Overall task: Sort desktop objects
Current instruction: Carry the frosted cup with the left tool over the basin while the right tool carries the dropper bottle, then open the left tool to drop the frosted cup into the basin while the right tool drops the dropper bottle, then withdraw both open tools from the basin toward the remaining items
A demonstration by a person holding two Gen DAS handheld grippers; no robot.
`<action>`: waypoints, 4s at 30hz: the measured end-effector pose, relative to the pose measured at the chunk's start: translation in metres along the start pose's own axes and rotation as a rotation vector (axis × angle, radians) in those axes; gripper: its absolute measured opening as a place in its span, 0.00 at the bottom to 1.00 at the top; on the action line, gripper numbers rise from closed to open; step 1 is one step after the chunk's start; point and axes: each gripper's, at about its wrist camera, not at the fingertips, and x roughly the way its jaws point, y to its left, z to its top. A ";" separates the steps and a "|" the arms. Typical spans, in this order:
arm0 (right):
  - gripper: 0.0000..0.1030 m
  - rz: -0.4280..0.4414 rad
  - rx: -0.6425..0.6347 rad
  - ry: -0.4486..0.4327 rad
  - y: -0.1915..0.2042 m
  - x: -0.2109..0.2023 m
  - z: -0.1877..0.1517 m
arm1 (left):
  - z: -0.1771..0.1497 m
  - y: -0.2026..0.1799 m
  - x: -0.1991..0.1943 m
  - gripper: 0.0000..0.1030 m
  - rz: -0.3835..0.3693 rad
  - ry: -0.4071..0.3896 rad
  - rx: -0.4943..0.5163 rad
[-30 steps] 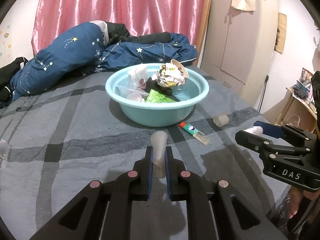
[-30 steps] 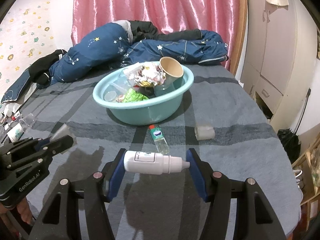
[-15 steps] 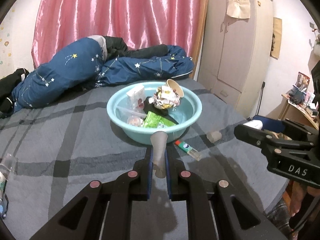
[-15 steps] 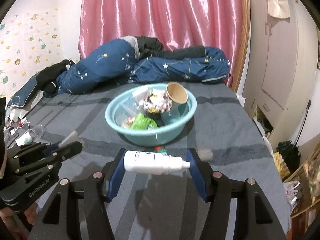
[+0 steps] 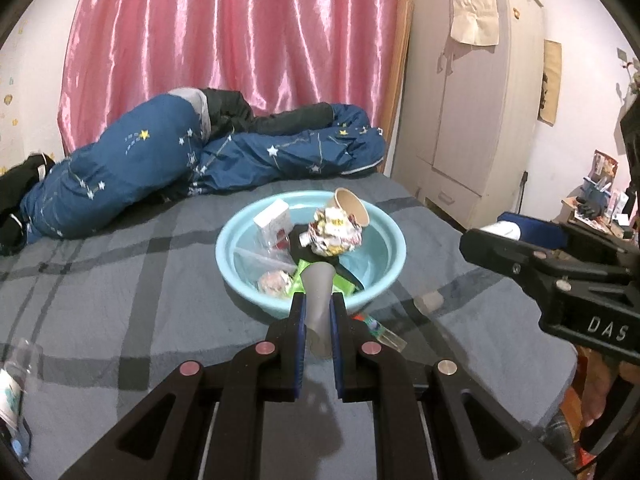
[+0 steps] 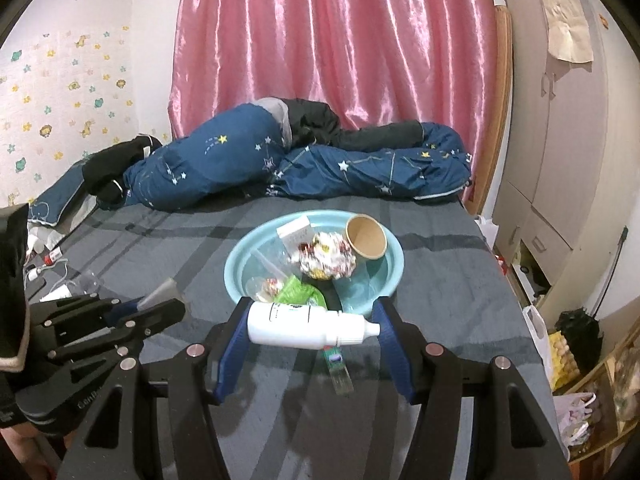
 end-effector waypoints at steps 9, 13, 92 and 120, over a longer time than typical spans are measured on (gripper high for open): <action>0.62 0.024 0.003 -0.012 -0.001 0.014 0.037 | 0.033 0.008 0.015 0.11 0.000 -0.005 0.008; 0.62 0.054 0.028 0.004 -0.006 0.029 0.054 | 0.048 0.016 0.026 0.11 -0.011 0.001 -0.003; 1.00 -0.095 0.068 0.230 -0.050 0.199 0.088 | 0.063 0.058 0.161 1.00 0.132 0.120 -0.073; 1.00 -0.044 0.046 0.232 -0.050 0.134 0.015 | -0.009 0.065 0.098 1.00 0.185 0.105 -0.120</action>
